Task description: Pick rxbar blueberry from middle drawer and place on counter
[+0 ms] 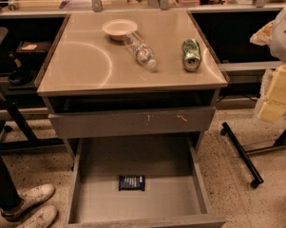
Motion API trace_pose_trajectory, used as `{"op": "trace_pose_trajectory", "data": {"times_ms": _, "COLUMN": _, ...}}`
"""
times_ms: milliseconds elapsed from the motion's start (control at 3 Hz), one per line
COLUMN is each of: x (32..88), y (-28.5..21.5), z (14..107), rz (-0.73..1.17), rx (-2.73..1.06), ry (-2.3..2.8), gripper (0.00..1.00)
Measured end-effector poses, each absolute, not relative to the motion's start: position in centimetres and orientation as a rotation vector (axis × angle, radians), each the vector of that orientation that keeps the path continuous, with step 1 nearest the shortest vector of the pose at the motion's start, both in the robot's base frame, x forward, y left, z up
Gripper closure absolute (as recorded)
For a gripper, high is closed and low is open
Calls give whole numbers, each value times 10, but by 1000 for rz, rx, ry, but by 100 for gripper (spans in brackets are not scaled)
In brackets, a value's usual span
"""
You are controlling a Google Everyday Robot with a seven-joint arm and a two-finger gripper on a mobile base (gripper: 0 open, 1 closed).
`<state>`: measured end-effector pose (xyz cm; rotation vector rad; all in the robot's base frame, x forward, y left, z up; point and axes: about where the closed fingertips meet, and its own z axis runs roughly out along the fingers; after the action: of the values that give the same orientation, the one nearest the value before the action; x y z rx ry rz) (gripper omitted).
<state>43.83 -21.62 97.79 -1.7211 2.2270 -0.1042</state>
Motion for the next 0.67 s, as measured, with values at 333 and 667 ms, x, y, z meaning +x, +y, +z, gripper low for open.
{"op": "trace_pose_trajectory", "data": {"times_ms": 333, "x": 438, "y": -216, "z": 978, "rz": -104, "rx": -1721, "ry": 2227, "gripper": 0}}
{"op": "trace_pose_trajectory", "data": {"times_ms": 667, "x": 434, "y": -205, "z": 958, "rz": -68, "rx": -1740, "ry": 2208, "gripper": 0}}
